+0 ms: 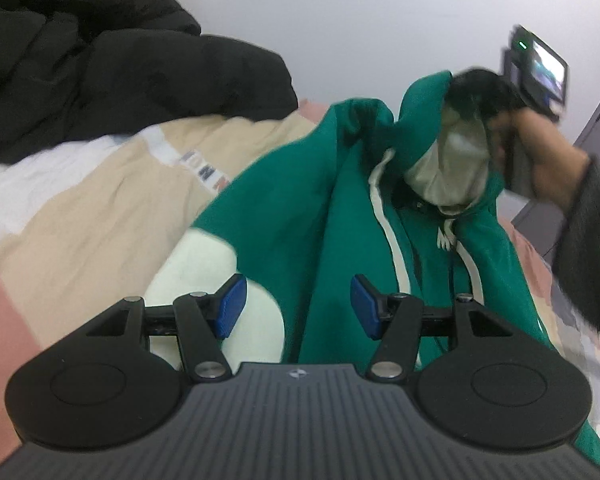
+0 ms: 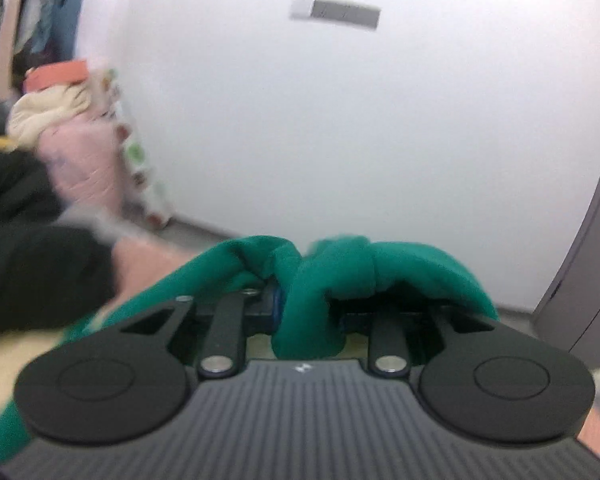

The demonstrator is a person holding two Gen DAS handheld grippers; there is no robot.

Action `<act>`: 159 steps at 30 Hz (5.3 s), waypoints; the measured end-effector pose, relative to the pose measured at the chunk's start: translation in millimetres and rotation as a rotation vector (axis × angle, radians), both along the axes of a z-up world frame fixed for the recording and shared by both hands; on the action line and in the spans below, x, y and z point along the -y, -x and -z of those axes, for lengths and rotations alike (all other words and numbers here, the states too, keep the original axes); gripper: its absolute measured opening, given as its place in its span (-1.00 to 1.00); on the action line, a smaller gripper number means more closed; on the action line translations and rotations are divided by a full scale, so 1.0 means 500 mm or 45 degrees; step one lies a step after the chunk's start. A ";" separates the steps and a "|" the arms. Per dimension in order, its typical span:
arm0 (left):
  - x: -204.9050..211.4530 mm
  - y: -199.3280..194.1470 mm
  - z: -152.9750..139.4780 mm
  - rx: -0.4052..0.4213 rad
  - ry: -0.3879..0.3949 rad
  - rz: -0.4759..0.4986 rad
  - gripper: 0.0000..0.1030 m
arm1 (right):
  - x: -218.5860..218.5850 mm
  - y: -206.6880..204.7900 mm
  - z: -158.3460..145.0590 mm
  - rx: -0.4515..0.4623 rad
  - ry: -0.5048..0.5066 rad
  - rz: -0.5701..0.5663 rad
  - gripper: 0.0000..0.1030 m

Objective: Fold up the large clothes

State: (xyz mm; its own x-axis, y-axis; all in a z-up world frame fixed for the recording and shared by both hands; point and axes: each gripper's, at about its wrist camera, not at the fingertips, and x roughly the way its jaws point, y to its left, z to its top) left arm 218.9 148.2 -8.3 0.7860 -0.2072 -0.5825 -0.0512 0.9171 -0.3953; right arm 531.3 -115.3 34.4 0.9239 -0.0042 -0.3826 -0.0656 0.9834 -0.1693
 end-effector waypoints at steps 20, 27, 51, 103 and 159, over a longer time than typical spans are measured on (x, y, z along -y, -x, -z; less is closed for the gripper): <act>0.013 -0.071 0.062 -0.005 0.029 0.040 0.23 | 0.071 -0.118 0.090 0.054 -0.277 0.125 0.43; 0.020 -0.012 0.023 0.022 -0.010 0.100 0.23 | 0.122 0.059 0.062 -0.015 -0.320 0.117 0.43; -0.077 0.188 -0.071 -0.119 0.036 -0.075 0.38 | 0.329 0.680 0.107 -0.420 -0.239 0.065 0.43; -0.183 0.242 -0.067 -0.023 0.253 -0.382 -0.90 | 0.495 0.744 0.137 -0.520 -0.374 0.239 -0.71; -0.175 0.084 -0.191 -0.007 -0.390 -0.555 0.33 | 0.777 0.486 0.101 -0.237 -0.362 0.632 0.60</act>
